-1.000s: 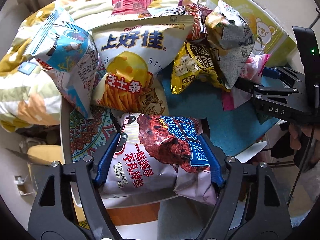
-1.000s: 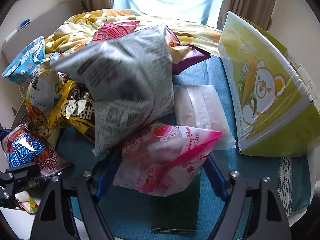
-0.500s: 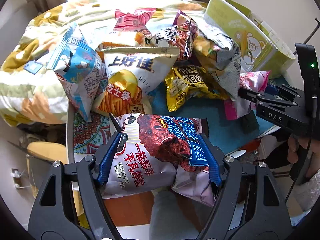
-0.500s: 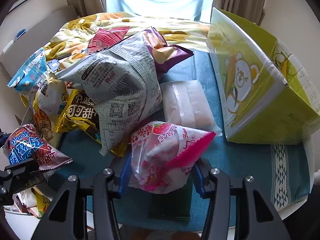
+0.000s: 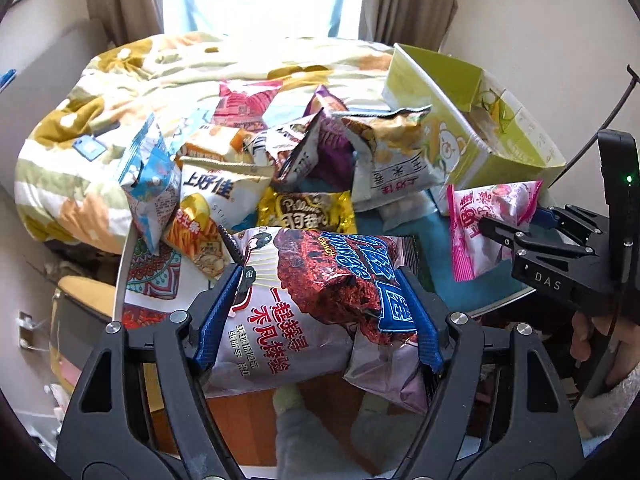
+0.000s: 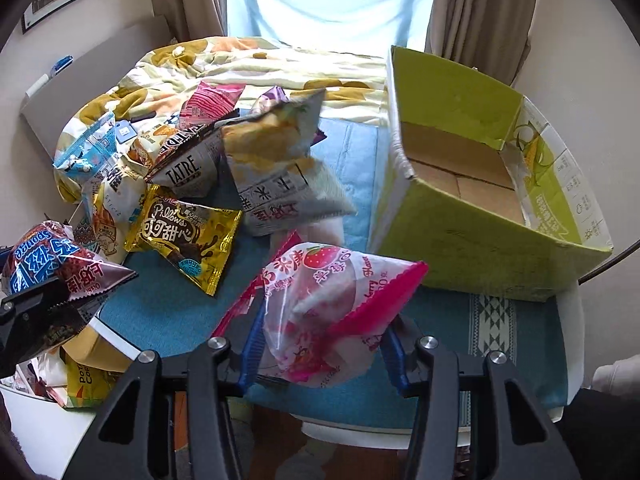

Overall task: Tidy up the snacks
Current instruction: 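Carry both bags over the cardboard box and open both grippers to drop them, then withdraw both tools from the box back toward the snack pile, then grasp the red-white Oishi bag with the left gripper while the right gripper grasps the yellow chips bag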

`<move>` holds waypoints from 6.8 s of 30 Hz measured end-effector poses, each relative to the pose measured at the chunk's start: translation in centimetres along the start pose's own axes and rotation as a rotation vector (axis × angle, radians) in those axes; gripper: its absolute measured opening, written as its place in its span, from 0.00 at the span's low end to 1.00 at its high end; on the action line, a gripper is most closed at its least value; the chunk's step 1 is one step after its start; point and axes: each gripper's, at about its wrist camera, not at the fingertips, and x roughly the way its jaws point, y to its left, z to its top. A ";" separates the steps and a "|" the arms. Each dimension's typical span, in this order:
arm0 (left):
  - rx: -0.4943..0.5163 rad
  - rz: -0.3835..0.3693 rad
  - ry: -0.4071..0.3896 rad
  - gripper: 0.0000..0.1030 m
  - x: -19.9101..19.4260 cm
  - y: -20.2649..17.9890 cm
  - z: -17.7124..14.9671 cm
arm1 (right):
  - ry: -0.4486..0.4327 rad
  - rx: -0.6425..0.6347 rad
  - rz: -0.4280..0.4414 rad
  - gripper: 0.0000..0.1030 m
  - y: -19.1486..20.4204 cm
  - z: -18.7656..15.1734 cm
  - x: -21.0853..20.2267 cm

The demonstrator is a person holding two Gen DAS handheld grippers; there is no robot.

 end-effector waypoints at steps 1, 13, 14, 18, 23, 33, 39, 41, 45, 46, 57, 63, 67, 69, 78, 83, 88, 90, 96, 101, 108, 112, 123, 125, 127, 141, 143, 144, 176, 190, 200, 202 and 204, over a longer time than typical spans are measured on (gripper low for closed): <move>0.003 0.000 -0.013 0.71 -0.4 -0.8 0.3 | -0.010 -0.005 0.001 0.45 -0.5 -0.2 -0.7; 0.058 -0.026 -0.202 0.71 -3.5 -10.7 7.0 | -0.160 0.024 0.031 0.45 -7.9 0.8 -8.4; 0.058 -0.032 -0.208 0.71 -3.4 -11.3 7.8 | -0.171 0.028 0.031 0.45 -8.8 1.2 -8.9; 0.059 -0.067 -0.222 0.71 -2.3 -13.6 11.2 | -0.201 0.025 0.016 0.45 -11.5 3.3 -9.9; 0.073 -0.089 -0.207 0.71 0.9 -15.8 15.9 | -0.158 0.048 0.074 0.45 -14.9 6.3 -8.2; 0.153 -0.133 -0.125 0.71 11.7 -20.1 27.0 | -0.101 0.161 0.026 0.45 -20.8 11.3 -3.8; 0.225 -0.139 -0.053 0.77 17.9 -22.6 30.9 | -0.056 0.199 -0.012 0.45 -24.0 14.5 -0.5; 0.249 -0.133 -0.038 0.83 19.2 -23.0 31.5 | -0.020 0.203 -0.049 0.45 -24.8 15.2 0.8; 0.262 -0.121 -0.047 0.99 19.8 -22.5 31.5 | 0.016 0.230 -0.053 0.45 -26.1 16.0 2.7; 0.263 -0.114 -0.043 0.99 19.9 -22.3 31.4 | 0.023 0.237 -0.052 0.45 -26.4 16.1 3.0; 0.186 -0.043 -0.016 0.99 18.1 -18.5 29.1 | 0.021 0.215 -0.031 0.45 -26.7 17.3 4.9; 0.178 -0.042 -0.019 0.99 17.5 -17.3 28.7 | -0.019 0.253 0.027 0.45 -26.9 19.6 5.8; 0.179 -0.025 -0.025 0.99 17.6 -17.0 28.9 | -0.013 0.273 0.055 0.46 -26.9 21.2 7.4; 0.187 -0.015 -0.032 0.99 17.6 -17.0 28.9 | -0.006 0.278 0.063 0.47 -26.7 21.8 8.2; 0.204 -0.017 -0.032 0.99 17.3 -17.7 28.0 | 0.024 0.241 0.022 1.00 -26.5 20.0 8.6; 0.199 -0.017 -0.046 0.99 16.0 -17.7 27.8 | -0.002 0.246 0.028 1.00 -26.6 19.2 6.7; 0.177 -0.015 -0.086 0.99 13.2 -17.6 27.3 | -0.065 0.238 0.005 1.00 -26.1 18.9 3.6; 0.172 -0.011 -0.106 0.99 11.8 -17.6 26.8 | -0.092 0.237 0.003 1.00 -26.0 18.7 2.1; 0.167 0.009 -0.166 0.99 6.6 -18.0 24.4 | -0.177 0.229 -0.011 1.00 -25.1 16.9 -3.2; 0.156 0.027 -0.213 0.99 2.2 -18.0 21.1 | -0.242 0.204 -0.026 1.00 -23.4 14.4 -7.8; 0.109 0.049 -0.249 0.99 -3.8 -16.2 15.7 | -0.295 0.192 -0.013 1.00 -20.4 9.9 -12.8; 0.054 0.096 -0.259 0.99 -6.7 -13.6 12.5 | -0.308 0.176 0.018 1.00 -18.4 7.7 -14.4; -0.089 0.204 -0.254 0.99 -10.8 -4.4 7.1 | -0.320 0.119 0.108 1.00 -12.1 4.0 -15.2; -0.112 0.200 -0.245 0.99 -10.7 -2.4 6.7 | -0.328 0.099 0.120 1.00 -10.8 3.9 -15.0; -0.127 0.197 -0.235 0.99 -10.3 -0.7 6.5 | -0.331 0.078 0.129 1.00 -9.4 4.0 -14.8; -0.131 0.154 -0.094 0.99 -1.9 12.9 7.6 | -0.297 0.101 0.133 1.00 1.0 7.2 -7.0; -0.122 0.146 -0.073 0.99 0.2 14.1 7.6 | -0.282 0.119 0.105 1.00 2.0 7.4 -5.4; -0.119 0.140 -0.066 0.99 1.2 14.6 7.6 | -0.273 0.129 0.087 1.00 2.4 7.6 -4.6; 0.009 0.035 0.092 0.58 12.4 18.4 8.3 | -0.126 0.162 -0.192 1.00 4.9 8.2 7.9; -0.018 0.019 0.060 0.57 10.2 19.1 8.2 | -0.104 0.078 -0.210 0.67 5.4 8.8 10.4; -0.019 0.016 0.000 0.57 7.0 18.6 9.2 | -0.112 0.098 -0.212 0.49 5.0 8.5 8.8; -0.016 0.009 -0.014 0.57 6.3 18.4 9.7 | -0.122 0.101 -0.212 0.49 5.0 8.5 7.9; -0.012 0.004 -0.035 0.57 5.5 18.1 10.3 | -0.132 0.115 -0.201 0.49 4.9 8.7 6.9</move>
